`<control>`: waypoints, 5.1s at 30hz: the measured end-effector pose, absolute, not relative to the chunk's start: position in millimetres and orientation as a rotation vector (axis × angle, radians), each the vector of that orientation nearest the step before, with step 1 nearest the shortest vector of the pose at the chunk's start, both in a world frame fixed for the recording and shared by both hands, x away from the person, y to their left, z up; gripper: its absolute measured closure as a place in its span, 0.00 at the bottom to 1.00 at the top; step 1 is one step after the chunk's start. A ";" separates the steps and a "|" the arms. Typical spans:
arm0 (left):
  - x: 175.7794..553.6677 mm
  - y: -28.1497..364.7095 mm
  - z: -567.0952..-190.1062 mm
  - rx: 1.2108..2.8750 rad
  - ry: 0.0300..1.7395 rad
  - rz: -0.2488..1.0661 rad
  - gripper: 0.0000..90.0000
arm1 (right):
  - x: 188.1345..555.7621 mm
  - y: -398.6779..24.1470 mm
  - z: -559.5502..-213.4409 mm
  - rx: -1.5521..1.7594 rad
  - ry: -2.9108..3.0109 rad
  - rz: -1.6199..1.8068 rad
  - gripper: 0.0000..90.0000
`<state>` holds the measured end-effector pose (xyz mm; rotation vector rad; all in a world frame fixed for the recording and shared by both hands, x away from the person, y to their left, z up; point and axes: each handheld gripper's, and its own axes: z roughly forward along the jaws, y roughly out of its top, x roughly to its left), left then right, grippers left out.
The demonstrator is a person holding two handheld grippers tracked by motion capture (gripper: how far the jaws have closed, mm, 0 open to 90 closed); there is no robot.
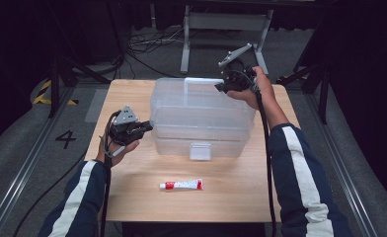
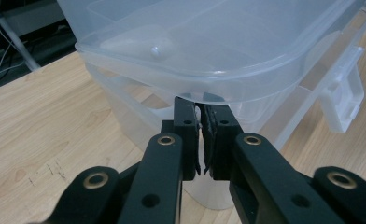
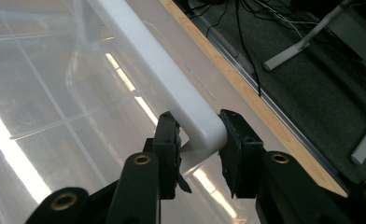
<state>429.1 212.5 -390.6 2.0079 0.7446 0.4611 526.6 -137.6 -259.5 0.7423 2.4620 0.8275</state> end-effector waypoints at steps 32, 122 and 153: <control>427.9 213.7 -385.2 2.036 0.703 0.498 0.98 | 442.7 -284.2 -286.1 0.814 2.140 1.051 0.58; 424.6 171.3 -403.7 2.276 0.453 0.367 0.67 | 466.3 -230.3 -321.7 0.811 1.669 1.119 0.91; 442.9 151.1 -401.0 2.518 0.215 0.315 0.87 | 508.5 -221.4 -300.8 0.904 1.664 1.032 0.95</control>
